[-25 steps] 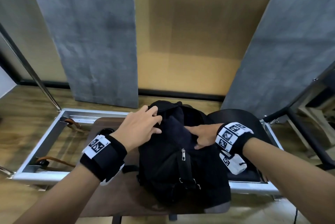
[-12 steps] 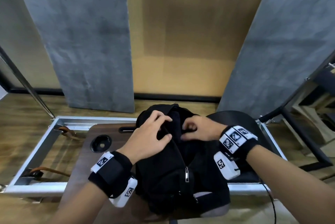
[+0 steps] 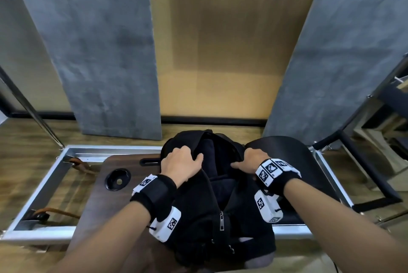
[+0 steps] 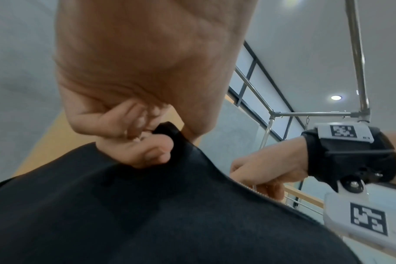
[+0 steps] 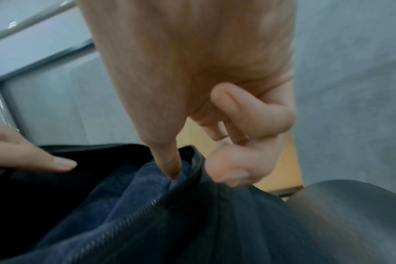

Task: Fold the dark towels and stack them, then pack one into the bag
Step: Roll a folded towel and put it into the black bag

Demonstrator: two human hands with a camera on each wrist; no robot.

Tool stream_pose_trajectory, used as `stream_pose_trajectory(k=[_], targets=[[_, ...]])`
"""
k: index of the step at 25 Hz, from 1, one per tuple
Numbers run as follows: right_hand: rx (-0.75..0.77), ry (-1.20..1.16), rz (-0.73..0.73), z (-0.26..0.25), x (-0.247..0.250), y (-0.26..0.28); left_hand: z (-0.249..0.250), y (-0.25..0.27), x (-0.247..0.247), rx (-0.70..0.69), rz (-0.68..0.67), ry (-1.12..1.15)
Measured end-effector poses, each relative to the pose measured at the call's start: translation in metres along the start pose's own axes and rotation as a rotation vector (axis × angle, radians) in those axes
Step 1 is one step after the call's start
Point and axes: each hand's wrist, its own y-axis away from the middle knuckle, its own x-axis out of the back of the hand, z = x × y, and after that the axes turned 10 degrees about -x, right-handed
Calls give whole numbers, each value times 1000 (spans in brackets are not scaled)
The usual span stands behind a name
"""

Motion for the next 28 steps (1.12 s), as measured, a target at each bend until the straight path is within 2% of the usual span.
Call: stream_pose_trajectory(k=[2, 7, 9, 12, 13, 15, 19, 22, 24, 26, 28], targets=[[59, -72, -41, 2, 2, 0, 1, -3, 1, 22, 34, 10], [233, -494, 20, -19, 23, 10, 11, -13, -5, -46, 72, 49], [306, -409, -23, -38, 9, 17, 15, -16, -16, -45, 28, 112], [344, -56, -118, -45, -24, 21, 14, -18, -36, -8, -133, 283], [355, -8, -110, -41, -31, 19, 12, -18, -41, -3, -179, 313], [354, -86, -90, -32, -37, 16, 6, -21, -49, -20, -203, 317], [396, -304, -52, -17, -40, 22, -6, -13, -52, -91, -131, 396], [438, -469, 9, -1, -44, 38, -5, 14, -51, -208, 42, 455], [484, -467, 61, 12, -47, 53, -4, 40, -48, -296, 149, 509], [556, -442, 65, 25, -54, 69, -4, 67, -45, -340, 153, 506], [662, -401, 28, 35, -67, 86, -5, 91, -42, -351, 50, 513]])
